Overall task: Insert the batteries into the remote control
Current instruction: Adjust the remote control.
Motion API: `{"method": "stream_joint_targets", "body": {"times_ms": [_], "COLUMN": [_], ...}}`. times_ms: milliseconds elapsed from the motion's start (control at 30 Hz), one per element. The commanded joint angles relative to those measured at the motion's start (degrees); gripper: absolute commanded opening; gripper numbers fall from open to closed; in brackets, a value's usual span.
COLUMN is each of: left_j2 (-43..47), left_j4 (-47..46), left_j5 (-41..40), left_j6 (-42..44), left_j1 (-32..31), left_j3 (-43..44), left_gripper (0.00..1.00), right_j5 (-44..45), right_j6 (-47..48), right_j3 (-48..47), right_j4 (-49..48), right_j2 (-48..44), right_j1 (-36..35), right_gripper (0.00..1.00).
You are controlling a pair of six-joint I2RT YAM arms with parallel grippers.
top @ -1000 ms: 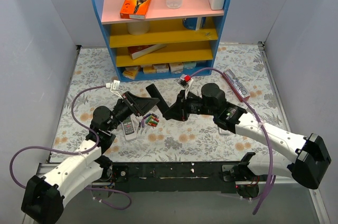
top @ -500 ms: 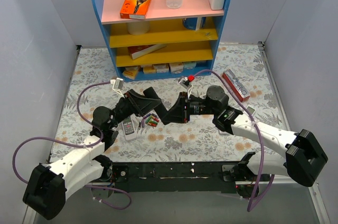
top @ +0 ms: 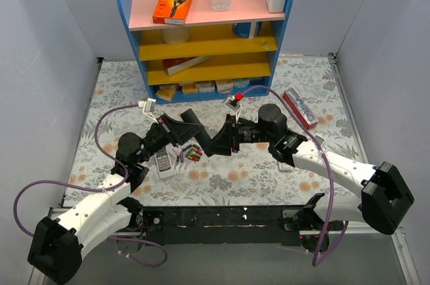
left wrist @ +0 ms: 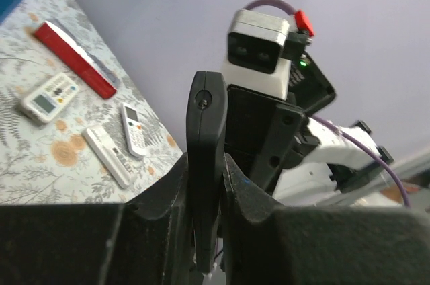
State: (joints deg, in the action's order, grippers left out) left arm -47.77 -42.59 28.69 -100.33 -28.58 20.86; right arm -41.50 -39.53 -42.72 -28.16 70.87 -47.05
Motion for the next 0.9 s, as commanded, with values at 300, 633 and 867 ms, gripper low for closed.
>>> {"method": "stream_joint_targets", "body": {"times_ms": [300,633,867], "left_j2": [2.50,1.98,2.50], "left_j4": [33.09,38.63,39.51], "left_j5": [-18.14,-20.25,-20.42], "left_j6": [5.15,5.59,5.50], "left_j1": [0.45,0.45,0.45], "left_j3": [9.63,11.57,11.57], "left_gripper": [0.00,0.00,0.00], "right_j5": [27.68,38.42,38.50], "right_j6": [25.81,29.51,27.93], "right_j3": [-20.72,-30.40,-32.60], "right_j4": [35.52,44.51,45.74], "right_j2": [1.55,10.33,13.50], "right_j1": [-4.54,-11.48,-12.54], "right_gripper": [0.82,0.83,0.82]}}
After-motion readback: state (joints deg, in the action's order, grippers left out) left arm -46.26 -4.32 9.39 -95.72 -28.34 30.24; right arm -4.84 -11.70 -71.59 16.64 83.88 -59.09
